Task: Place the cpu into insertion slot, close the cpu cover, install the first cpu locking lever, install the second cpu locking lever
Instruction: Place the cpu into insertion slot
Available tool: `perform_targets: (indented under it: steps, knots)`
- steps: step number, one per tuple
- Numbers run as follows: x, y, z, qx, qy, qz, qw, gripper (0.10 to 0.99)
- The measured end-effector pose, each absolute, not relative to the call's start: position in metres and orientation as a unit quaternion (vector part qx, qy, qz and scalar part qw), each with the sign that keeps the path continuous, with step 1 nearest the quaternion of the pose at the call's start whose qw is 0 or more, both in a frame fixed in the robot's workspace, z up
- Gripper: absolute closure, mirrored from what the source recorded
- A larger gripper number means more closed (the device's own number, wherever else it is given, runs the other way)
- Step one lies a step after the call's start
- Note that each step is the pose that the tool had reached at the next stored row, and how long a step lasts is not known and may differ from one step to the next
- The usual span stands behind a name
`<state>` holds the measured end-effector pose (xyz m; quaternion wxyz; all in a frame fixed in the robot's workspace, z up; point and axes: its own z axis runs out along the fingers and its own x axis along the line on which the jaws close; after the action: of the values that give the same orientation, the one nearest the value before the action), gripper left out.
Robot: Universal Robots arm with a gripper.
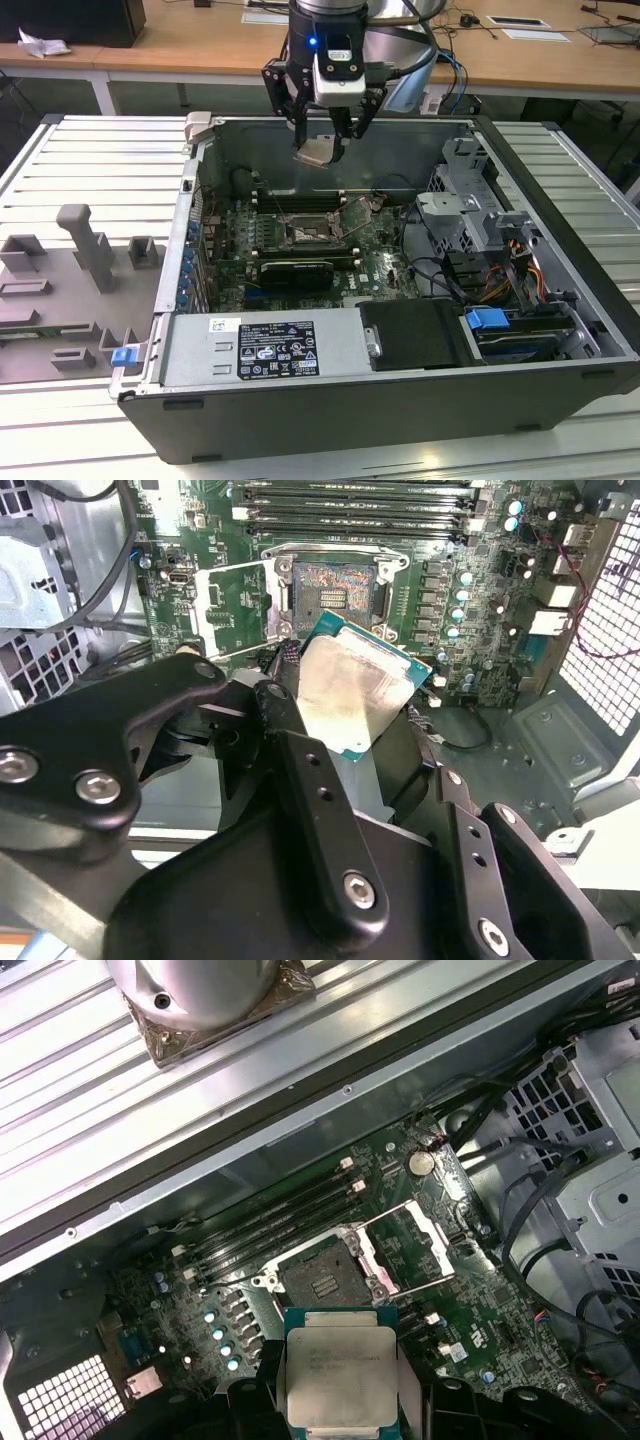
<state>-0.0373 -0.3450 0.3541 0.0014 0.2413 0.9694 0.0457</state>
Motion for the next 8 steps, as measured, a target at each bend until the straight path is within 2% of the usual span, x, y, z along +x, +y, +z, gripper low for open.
perform_targets:
  steps: [8]
  knots:
    - [-0.0373,-0.3450,0.3533,0.259,0.965,0.046,0.002,0.553]
